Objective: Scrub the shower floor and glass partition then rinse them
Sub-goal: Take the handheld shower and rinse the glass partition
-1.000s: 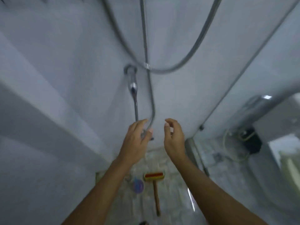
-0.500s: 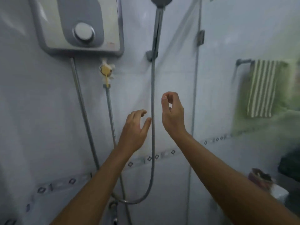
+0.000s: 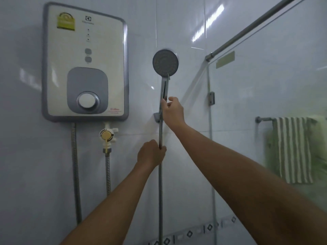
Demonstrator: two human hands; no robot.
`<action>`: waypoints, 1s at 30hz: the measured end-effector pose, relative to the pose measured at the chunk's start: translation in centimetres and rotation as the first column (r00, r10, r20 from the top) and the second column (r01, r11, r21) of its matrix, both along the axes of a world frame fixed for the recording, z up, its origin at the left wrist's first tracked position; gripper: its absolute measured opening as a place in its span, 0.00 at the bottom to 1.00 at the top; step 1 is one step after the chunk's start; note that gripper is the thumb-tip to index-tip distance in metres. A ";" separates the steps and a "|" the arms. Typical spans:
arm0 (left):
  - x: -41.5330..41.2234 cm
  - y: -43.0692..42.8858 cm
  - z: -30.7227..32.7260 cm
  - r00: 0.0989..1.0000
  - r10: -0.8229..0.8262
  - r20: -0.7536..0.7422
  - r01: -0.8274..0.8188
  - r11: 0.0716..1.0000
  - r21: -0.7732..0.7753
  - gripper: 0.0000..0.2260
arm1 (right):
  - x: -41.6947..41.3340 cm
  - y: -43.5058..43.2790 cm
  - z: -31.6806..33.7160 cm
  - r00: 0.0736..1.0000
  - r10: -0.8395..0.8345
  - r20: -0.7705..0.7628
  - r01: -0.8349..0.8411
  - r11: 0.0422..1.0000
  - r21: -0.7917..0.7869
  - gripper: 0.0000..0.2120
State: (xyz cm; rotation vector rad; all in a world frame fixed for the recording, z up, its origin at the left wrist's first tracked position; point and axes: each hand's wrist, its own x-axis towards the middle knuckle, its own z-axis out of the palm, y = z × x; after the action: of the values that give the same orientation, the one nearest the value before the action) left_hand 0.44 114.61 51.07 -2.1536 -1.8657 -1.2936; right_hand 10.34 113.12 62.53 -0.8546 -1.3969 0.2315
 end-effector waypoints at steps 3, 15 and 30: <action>0.2 1.0 -0.8 1.000 -0.014 -0.022 0.012 0.998 -0.069 0.16 | -0.4 1.2 0.1 0.999 0.033 0.019 -0.033 0.999 0.020 0.15; 1.4 2.2 -0.4 0.991 -0.114 0.068 0.116 0.993 -0.033 0.16 | -1.4 1.6 0.5 0.981 0.145 -0.132 -0.139 0.989 0.056 0.11; -0.2 -0.1 0.3 0.985 -0.085 0.153 0.069 0.992 0.106 0.18 | -3.3 1.5 1.6 0.919 0.124 -0.374 -0.022 0.964 0.265 0.13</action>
State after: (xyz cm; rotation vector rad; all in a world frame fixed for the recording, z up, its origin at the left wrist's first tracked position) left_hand 0.28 114.50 51.36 -2.1507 -1.7408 -1.5801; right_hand 7.08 114.62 64.08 -0.5063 -1.0568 0.2564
